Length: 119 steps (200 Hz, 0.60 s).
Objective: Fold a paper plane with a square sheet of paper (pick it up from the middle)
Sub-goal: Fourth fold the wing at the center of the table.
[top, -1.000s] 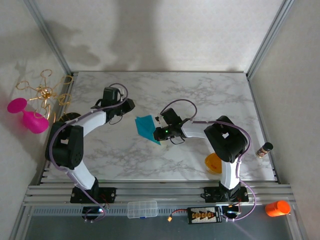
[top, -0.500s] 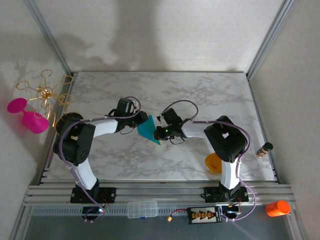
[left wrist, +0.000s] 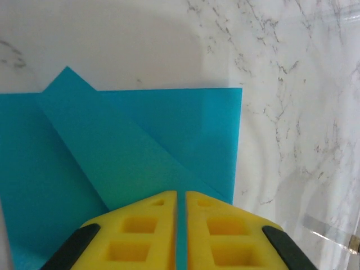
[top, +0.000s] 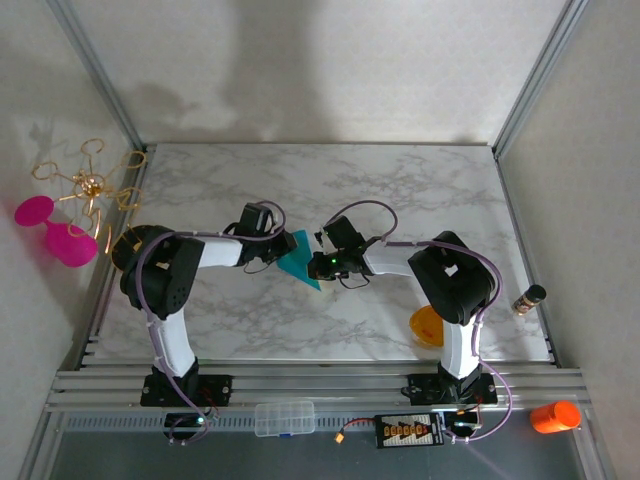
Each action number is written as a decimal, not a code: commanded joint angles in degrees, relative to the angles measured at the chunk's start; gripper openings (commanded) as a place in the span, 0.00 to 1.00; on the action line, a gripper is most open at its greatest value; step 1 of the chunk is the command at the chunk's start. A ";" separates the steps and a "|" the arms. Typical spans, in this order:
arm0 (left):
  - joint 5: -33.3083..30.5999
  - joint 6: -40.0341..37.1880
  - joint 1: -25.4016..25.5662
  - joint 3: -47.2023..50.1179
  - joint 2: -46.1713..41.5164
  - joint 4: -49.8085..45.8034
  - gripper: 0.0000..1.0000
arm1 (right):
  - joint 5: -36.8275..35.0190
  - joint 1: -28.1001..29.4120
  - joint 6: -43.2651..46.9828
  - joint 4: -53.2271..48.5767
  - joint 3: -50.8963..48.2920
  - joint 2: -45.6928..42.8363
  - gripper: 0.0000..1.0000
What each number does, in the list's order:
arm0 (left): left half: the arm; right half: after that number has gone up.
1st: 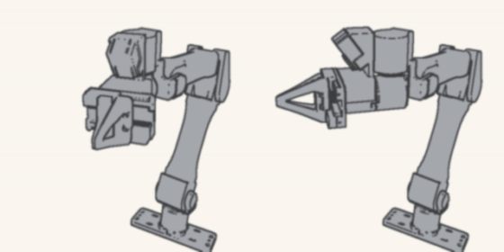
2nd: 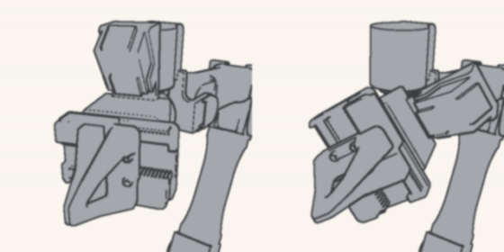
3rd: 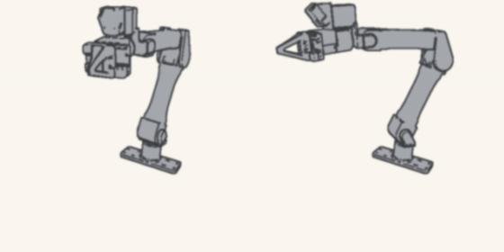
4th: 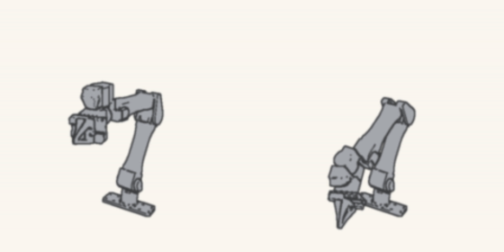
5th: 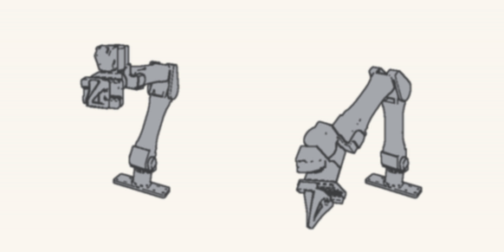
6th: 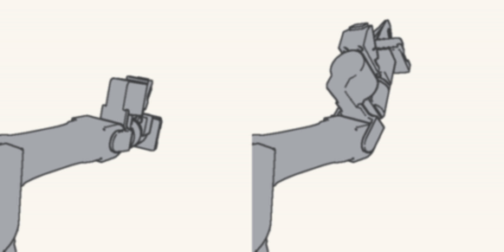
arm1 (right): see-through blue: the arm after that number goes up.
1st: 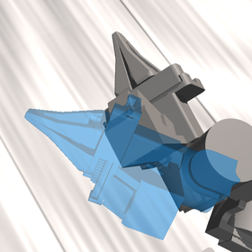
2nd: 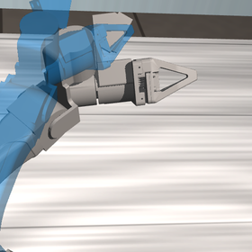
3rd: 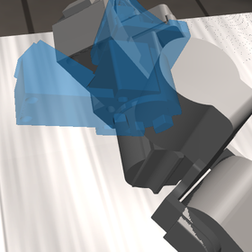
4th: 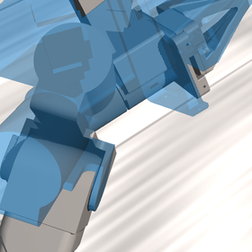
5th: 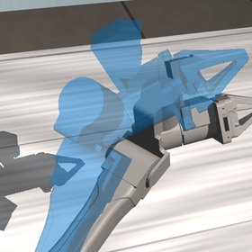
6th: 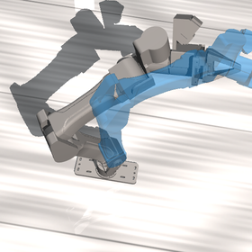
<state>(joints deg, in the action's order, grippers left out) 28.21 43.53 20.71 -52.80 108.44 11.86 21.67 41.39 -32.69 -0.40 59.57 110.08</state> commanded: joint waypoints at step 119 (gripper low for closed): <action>-7.95 -3.54 1.04 -3.71 4.08 -12.34 0.08 | 3.67 -0.18 2.22 -0.75 9.56 6.28 0.00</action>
<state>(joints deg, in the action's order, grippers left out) 24.82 41.34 21.34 -56.29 109.36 6.17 23.79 41.12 -32.14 0.40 67.29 114.06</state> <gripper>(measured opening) 0.084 0.059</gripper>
